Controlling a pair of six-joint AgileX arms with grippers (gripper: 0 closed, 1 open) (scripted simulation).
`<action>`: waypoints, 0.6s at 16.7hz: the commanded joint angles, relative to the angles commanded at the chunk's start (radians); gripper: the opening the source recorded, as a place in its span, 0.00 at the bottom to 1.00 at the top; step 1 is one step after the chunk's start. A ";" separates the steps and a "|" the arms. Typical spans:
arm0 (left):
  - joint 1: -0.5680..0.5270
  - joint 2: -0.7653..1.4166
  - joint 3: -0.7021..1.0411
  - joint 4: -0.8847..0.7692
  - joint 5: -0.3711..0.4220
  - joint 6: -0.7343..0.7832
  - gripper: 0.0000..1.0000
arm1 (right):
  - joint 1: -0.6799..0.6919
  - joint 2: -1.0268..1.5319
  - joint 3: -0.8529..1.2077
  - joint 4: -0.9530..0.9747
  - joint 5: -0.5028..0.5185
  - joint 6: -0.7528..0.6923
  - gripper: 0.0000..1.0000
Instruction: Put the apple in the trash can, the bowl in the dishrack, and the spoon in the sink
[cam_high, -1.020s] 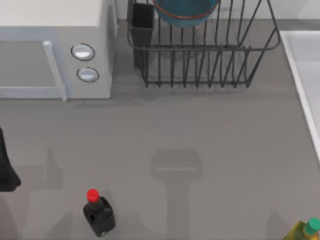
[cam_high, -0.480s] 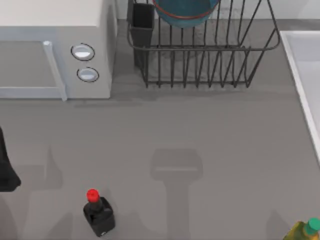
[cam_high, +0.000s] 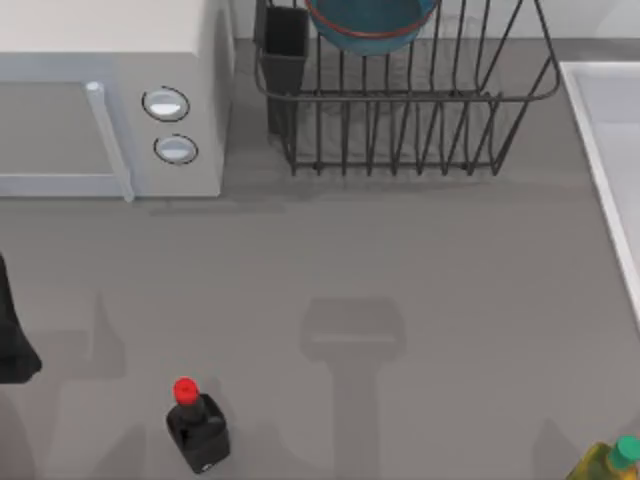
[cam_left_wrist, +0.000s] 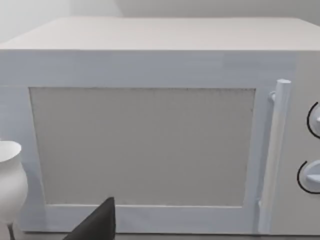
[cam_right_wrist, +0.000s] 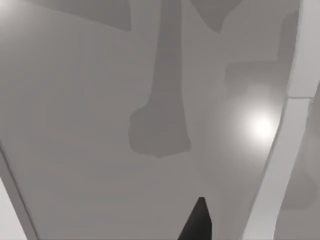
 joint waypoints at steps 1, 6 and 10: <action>0.000 0.000 0.000 0.000 0.000 0.000 1.00 | 0.000 -0.017 0.023 -0.031 0.000 0.002 0.00; 0.000 0.000 0.000 0.000 0.000 0.000 1.00 | 0.001 -0.039 0.048 -0.062 0.000 0.008 0.00; 0.000 0.000 0.000 0.000 0.000 0.000 1.00 | 0.009 -0.004 0.077 -0.077 0.001 0.013 0.00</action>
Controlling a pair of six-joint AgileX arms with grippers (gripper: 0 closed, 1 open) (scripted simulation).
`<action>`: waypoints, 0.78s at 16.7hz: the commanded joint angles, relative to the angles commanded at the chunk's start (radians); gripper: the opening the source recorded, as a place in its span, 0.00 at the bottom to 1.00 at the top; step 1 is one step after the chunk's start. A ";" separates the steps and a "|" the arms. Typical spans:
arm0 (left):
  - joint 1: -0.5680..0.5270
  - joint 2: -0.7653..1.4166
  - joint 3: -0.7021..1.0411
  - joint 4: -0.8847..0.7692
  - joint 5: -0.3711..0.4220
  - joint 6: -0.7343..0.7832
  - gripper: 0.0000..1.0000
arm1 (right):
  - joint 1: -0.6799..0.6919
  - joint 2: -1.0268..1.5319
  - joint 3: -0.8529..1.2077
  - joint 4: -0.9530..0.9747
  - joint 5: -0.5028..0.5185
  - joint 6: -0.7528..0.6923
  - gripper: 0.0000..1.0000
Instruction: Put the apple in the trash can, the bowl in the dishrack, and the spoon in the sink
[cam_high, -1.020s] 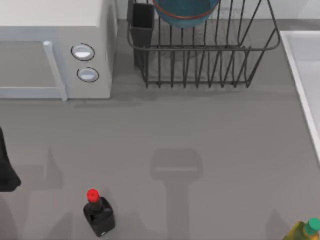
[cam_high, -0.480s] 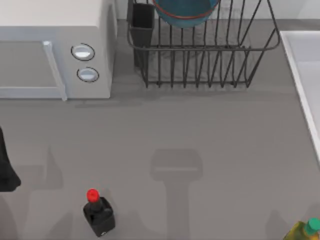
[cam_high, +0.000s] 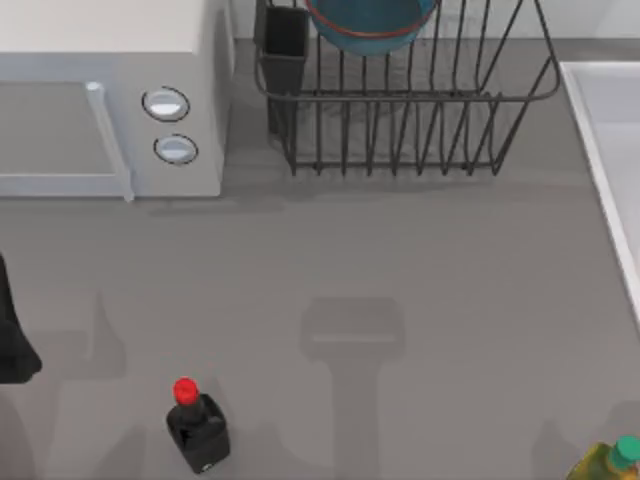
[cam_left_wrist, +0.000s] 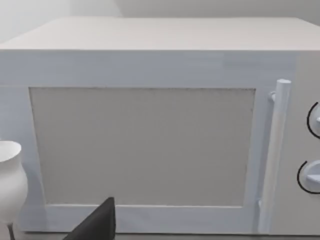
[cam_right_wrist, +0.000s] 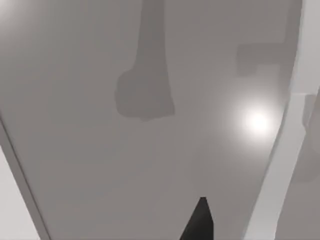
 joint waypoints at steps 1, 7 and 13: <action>0.000 0.000 0.000 0.000 0.000 0.000 1.00 | 0.008 0.030 0.032 -0.015 0.000 0.004 0.00; 0.000 0.000 0.000 0.000 0.000 0.000 1.00 | 0.096 0.367 0.442 -0.172 0.003 0.061 0.00; 0.000 0.000 0.000 0.000 0.000 0.000 1.00 | 0.220 0.813 1.127 -0.379 0.000 0.180 0.00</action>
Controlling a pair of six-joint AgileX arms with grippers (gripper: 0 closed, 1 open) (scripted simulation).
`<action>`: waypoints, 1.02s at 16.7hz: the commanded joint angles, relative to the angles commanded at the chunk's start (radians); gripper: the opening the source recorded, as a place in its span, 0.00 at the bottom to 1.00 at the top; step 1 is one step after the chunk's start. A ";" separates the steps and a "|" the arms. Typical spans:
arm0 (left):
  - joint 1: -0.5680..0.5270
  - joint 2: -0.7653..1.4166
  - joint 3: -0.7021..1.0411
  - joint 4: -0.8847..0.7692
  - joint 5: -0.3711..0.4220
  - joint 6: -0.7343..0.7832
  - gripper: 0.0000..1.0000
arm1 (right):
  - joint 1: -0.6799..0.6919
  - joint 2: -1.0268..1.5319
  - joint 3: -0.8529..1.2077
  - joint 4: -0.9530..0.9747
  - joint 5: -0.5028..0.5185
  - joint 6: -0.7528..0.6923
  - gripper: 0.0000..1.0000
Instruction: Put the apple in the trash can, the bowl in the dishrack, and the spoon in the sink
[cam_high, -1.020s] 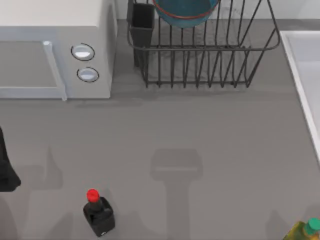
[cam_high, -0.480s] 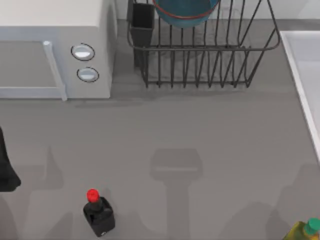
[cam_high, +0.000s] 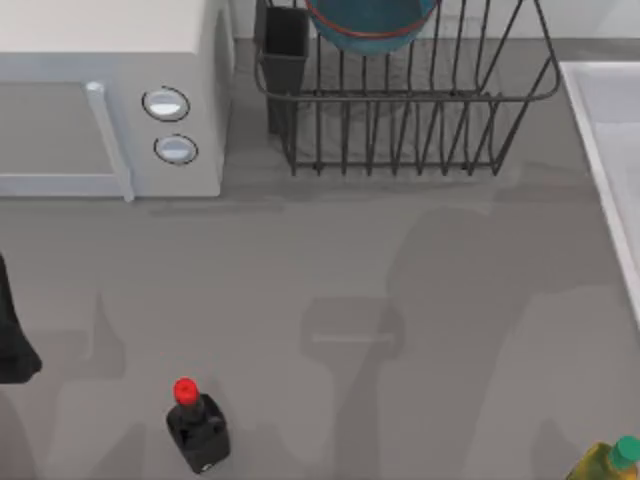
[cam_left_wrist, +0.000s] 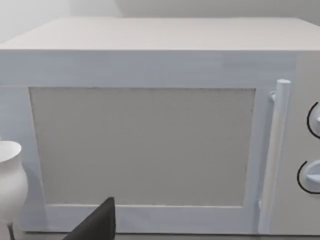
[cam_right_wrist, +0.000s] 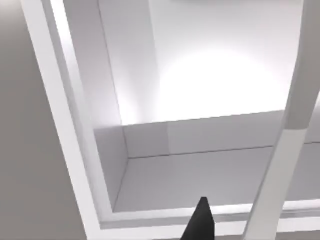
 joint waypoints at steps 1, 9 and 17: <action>0.000 0.000 0.000 0.000 0.000 0.000 1.00 | 0.022 0.070 0.115 -0.031 -0.001 0.027 0.00; 0.000 0.000 0.000 0.000 0.000 0.000 1.00 | 0.170 0.469 0.722 -0.187 0.004 0.222 0.00; 0.000 0.000 0.000 0.000 0.000 0.000 1.00 | 0.185 0.509 0.774 -0.195 0.006 0.250 0.00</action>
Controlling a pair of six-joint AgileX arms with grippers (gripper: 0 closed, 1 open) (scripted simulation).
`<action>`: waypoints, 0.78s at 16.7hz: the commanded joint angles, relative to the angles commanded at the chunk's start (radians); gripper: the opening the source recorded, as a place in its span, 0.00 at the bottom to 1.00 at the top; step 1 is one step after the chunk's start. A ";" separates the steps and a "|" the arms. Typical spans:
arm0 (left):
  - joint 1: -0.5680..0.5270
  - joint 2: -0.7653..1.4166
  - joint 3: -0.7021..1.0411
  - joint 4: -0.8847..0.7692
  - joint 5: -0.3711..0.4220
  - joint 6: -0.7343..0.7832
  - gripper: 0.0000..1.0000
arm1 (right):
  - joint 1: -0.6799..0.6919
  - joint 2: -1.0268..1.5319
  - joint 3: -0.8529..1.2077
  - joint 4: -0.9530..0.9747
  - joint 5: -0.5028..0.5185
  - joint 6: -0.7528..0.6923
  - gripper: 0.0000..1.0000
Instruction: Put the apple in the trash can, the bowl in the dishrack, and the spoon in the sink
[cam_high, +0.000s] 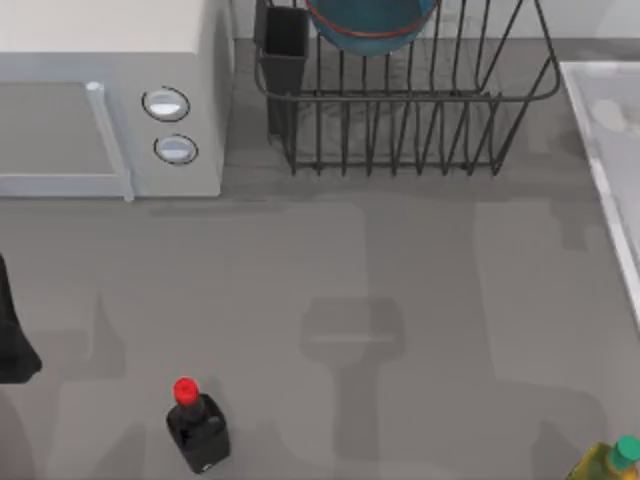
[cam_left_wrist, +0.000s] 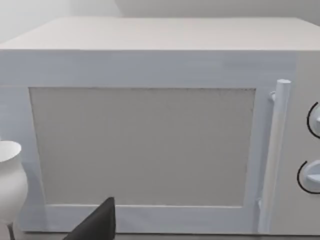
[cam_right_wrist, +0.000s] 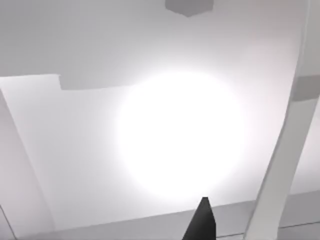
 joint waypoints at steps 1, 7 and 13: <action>0.000 0.000 0.000 0.000 0.000 0.000 1.00 | 0.000 -0.005 -0.013 0.011 0.000 -0.001 0.00; 0.000 0.000 0.000 0.000 0.000 0.000 1.00 | 0.006 -0.085 -0.293 0.187 -0.003 -0.002 0.00; 0.000 0.000 0.000 0.000 0.000 0.000 1.00 | 0.006 -0.143 -0.457 0.313 -0.002 0.000 0.00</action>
